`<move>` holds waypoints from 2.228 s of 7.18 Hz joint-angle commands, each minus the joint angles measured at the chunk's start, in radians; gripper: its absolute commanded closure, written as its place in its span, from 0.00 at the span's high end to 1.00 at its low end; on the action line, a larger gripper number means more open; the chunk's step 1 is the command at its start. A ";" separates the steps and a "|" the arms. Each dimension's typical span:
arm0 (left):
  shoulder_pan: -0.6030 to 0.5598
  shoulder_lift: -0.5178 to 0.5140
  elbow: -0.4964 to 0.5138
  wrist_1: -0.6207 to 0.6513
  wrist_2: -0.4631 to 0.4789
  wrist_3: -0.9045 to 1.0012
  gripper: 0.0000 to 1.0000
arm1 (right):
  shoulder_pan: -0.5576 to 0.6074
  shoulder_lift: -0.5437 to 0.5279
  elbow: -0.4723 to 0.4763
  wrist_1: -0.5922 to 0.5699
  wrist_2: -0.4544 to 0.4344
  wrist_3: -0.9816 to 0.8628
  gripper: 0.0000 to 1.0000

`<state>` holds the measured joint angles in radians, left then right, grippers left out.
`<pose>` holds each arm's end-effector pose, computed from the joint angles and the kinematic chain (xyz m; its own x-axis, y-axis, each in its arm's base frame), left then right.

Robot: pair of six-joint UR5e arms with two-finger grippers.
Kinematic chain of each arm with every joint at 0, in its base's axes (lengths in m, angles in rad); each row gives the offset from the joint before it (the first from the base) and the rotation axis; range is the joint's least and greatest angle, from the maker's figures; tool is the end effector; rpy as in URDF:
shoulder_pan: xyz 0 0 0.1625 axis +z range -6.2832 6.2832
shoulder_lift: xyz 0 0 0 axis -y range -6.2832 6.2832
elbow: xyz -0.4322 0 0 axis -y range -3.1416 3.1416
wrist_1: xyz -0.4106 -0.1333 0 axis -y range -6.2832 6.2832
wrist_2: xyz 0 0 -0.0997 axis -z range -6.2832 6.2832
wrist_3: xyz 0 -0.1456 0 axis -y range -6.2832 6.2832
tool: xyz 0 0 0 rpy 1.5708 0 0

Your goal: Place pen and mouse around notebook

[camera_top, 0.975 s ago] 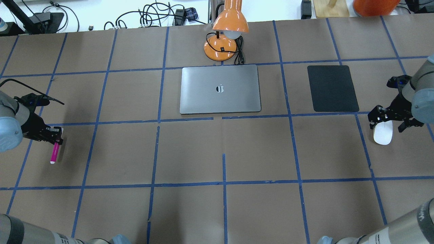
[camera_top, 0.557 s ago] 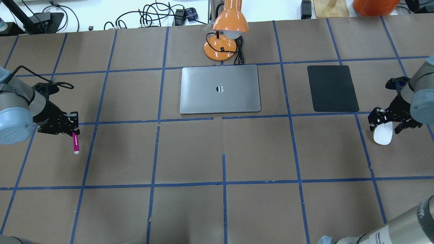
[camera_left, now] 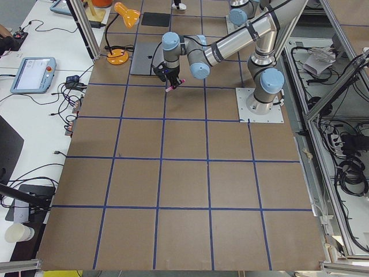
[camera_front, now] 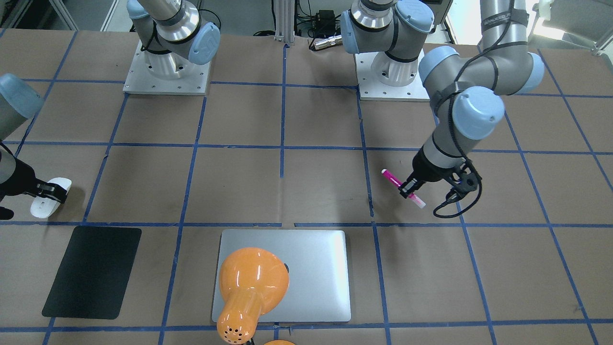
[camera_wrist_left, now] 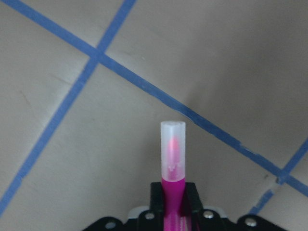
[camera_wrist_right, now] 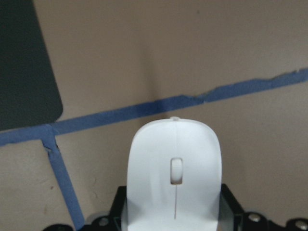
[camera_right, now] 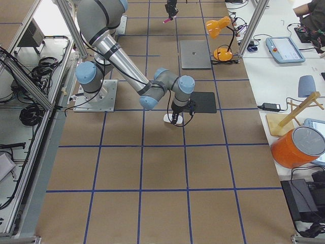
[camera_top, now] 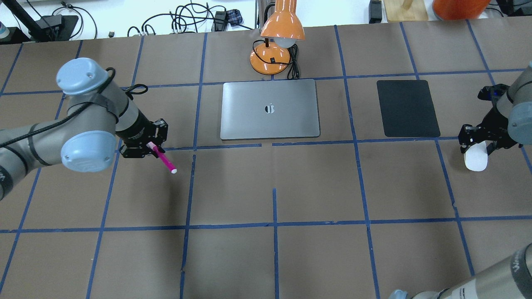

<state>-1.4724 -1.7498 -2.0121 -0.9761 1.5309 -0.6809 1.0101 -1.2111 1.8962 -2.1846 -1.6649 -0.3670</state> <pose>-0.0886 -0.5182 0.2011 -0.7107 -0.7033 0.0149 -0.7022 0.7106 0.0450 -0.1961 -0.5372 0.1555 -0.9806 0.1858 0.0619 0.1913 0.9764 0.1001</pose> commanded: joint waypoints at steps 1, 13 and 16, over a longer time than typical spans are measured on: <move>-0.228 -0.013 0.024 0.037 -0.005 -0.535 0.00 | 0.080 -0.004 -0.093 0.034 0.019 0.002 0.02; -0.522 -0.263 0.171 0.060 0.000 -0.999 1.00 | 0.286 0.240 -0.350 0.089 0.088 0.011 1.00; -0.464 -0.130 0.194 -0.022 -0.011 -0.527 0.89 | 0.304 0.150 -0.420 0.209 0.083 0.013 1.00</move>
<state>-1.9606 -1.9470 -1.8330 -0.9513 1.5301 -1.4391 1.3038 -1.0141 1.5213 -2.0590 -1.5809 -0.3557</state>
